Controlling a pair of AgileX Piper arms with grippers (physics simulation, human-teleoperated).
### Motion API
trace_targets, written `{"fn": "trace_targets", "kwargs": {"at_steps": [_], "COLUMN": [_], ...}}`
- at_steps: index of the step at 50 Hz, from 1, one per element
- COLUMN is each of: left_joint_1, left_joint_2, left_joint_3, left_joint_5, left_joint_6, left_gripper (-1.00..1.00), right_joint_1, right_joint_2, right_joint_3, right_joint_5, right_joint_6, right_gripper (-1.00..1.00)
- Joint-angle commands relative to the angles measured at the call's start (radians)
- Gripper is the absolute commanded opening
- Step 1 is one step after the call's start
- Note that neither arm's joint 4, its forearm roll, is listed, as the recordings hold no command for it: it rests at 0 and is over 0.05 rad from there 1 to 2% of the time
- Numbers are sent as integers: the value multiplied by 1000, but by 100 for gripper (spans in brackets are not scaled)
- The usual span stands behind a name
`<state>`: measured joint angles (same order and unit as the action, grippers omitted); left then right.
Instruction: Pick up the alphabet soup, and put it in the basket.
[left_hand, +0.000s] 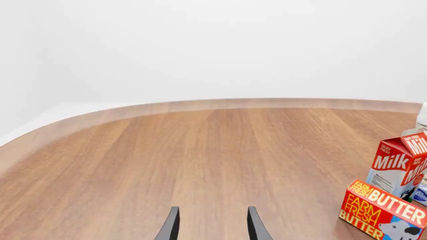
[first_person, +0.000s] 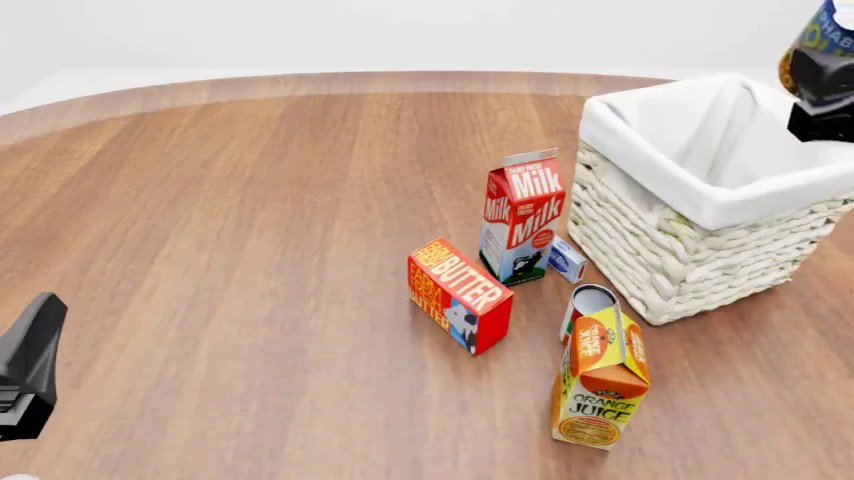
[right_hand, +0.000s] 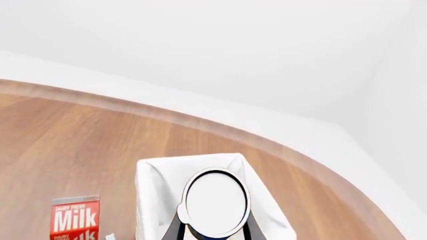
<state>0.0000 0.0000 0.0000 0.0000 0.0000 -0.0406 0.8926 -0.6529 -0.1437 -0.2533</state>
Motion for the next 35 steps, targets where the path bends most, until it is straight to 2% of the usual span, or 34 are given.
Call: {"fn": "trace_targets", "kwargs": {"at_steps": [1,19,35], "left_joint_1": [0,0,0], "left_joint_2": [0,0,0], "left_joint_3": [0,0,0], "left_joint_5": [0,0,0], "left_joint_6": [0,0,0], "left_gripper": [100,100,100], "right_joint_1": [4,-10,-14], "right_joint_2": [50,136,209], "right_joint_3": [-33,-74,-131], "right_joint_5": [-26,-48,-11], "right_joint_6": [15,22,12], "right_gripper": [-100,-100,-100]}}
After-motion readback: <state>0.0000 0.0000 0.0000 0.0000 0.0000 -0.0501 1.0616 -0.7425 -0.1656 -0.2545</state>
